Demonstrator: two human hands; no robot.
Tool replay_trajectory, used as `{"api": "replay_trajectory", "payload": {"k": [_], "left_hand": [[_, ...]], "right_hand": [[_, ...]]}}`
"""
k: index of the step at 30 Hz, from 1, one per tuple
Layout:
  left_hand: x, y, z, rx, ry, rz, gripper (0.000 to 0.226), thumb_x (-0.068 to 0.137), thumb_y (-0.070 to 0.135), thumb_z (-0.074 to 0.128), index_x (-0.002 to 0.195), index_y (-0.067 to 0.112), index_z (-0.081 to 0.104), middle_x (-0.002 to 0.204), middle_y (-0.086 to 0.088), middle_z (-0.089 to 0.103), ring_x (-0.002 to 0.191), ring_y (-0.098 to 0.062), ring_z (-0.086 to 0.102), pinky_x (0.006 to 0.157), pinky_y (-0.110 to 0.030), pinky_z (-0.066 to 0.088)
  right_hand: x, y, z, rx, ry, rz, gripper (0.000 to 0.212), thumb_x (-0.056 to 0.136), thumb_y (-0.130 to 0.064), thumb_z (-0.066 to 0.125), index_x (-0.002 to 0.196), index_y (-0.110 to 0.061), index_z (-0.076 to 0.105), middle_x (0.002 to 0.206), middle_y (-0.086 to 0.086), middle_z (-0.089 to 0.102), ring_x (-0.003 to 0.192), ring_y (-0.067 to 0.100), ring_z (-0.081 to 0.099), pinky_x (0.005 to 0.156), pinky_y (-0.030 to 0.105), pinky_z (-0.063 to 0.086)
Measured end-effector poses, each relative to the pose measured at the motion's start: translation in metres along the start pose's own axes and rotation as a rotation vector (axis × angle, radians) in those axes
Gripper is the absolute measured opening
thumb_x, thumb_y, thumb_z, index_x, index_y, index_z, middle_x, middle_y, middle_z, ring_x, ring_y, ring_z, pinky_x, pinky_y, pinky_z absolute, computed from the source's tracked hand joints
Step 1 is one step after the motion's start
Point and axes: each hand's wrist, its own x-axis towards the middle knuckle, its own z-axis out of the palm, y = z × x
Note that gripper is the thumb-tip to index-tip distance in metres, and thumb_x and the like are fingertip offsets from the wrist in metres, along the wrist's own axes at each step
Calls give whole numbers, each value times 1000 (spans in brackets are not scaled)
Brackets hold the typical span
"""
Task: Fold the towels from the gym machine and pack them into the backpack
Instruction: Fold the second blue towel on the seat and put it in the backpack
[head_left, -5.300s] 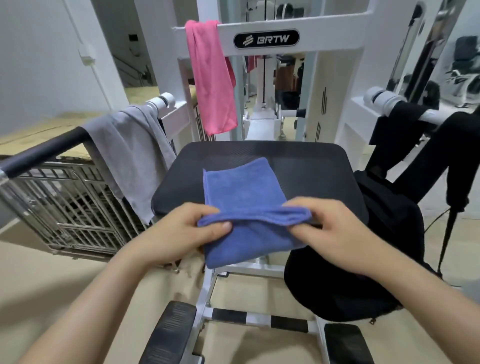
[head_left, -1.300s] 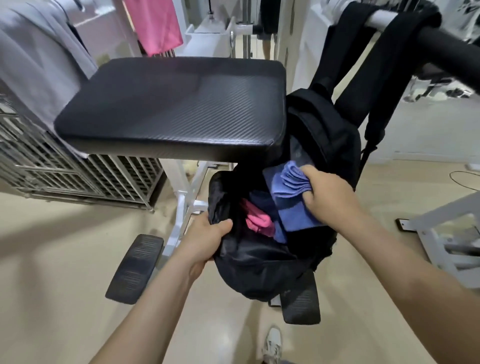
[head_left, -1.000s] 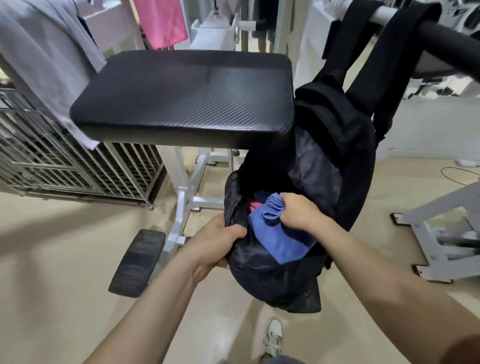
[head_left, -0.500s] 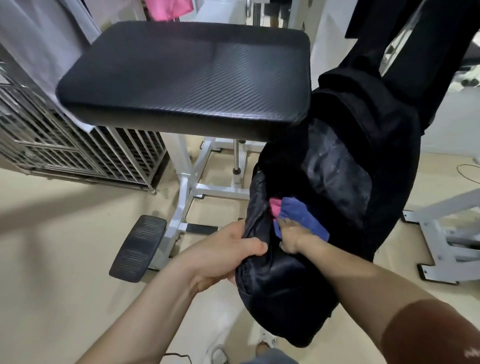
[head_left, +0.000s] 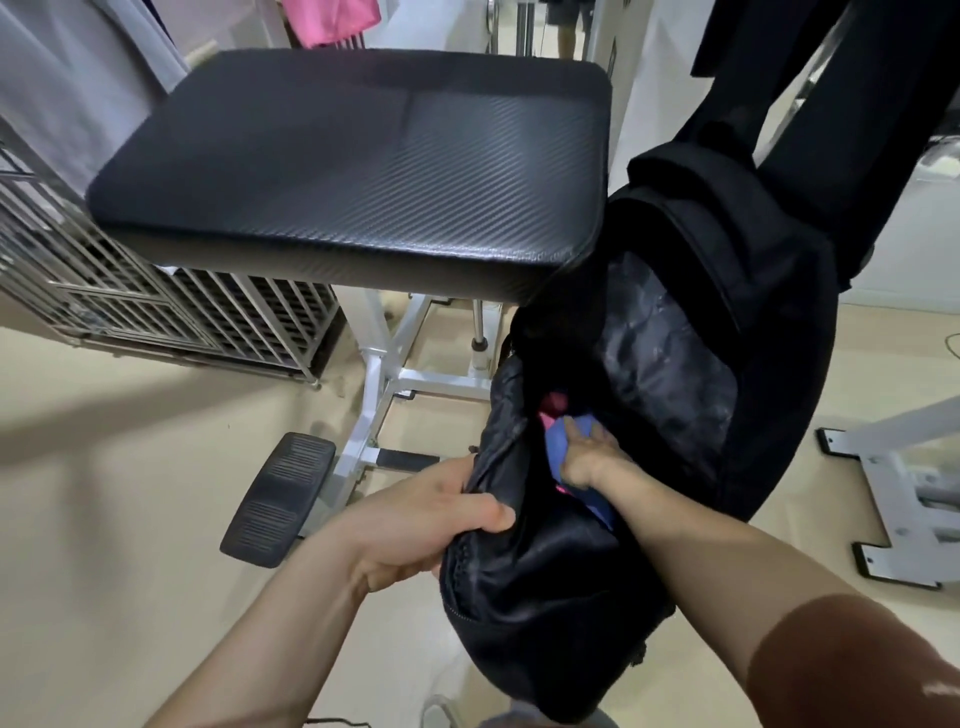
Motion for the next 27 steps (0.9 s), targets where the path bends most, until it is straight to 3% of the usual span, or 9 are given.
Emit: {"api": "replay_trajectory", "payload": {"k": [2,5,7,8,12,16,20,24,27], "left_hand": [[6,1,-1,4,66,-24,31,78,13,60,108,18,63,109,-12,72,107,-38,65,99,-65,41],[22,-2,1,11,206,-19,26,88,10,59,113,18,61,102,-9,75,92,-31,72,75,-46,58],[36,-8,3,1,309,-16,18,92,11,56,108,18,60,89,-4,75,71,-20,72,51,-28,53],[44,-12,4,-7,362,-22,15,93,12,57,106,19,58,88,-2,73,67,-16,69,47,-25,50],[79,-29,8,-53,530,-63,23,90,15,59,111,14,50,107,-10,66,84,-24,67,59,-33,55],[100,-29,19,-117,575,-63,26,90,5,54,114,11,47,108,-13,63,86,-27,64,72,-43,59],[108,-23,27,-63,585,-24,41,85,2,54,122,15,43,102,-14,67,90,-31,68,75,-44,60],[92,-8,21,257,673,30,36,82,14,49,114,31,49,76,4,70,67,-15,65,66,-31,54],[62,16,8,262,746,175,28,83,10,48,90,29,68,69,5,69,60,-14,64,70,-38,58]], "right_hand": [[-3,-5,-5,19,27,-37,86,89,-18,51,153,-29,-5,161,14,-4,148,34,2,118,46,20],[-20,-9,-23,116,154,-188,73,91,-23,47,153,-26,9,154,14,25,140,35,27,114,41,28],[-37,-9,-39,201,229,-281,68,90,-22,47,152,-27,19,148,11,40,131,32,43,106,35,37],[-47,-8,-49,222,268,-316,67,90,-19,47,151,-27,23,144,11,47,127,31,49,102,33,40],[-84,-3,-83,249,454,-410,57,89,-14,44,144,-27,41,128,8,62,117,26,57,94,33,47],[-117,2,-110,239,575,-519,43,92,-17,43,133,-26,54,122,-3,64,113,18,58,92,33,48],[-156,3,-143,213,604,-695,28,93,-22,46,109,-27,68,94,-10,71,86,9,62,81,31,51],[-188,-12,-177,309,625,-876,18,91,-24,52,88,-25,70,69,-9,67,66,8,59,71,32,53],[-194,-33,-199,418,679,-988,15,90,-22,55,88,-25,69,70,-7,69,68,9,62,73,35,53]]}}
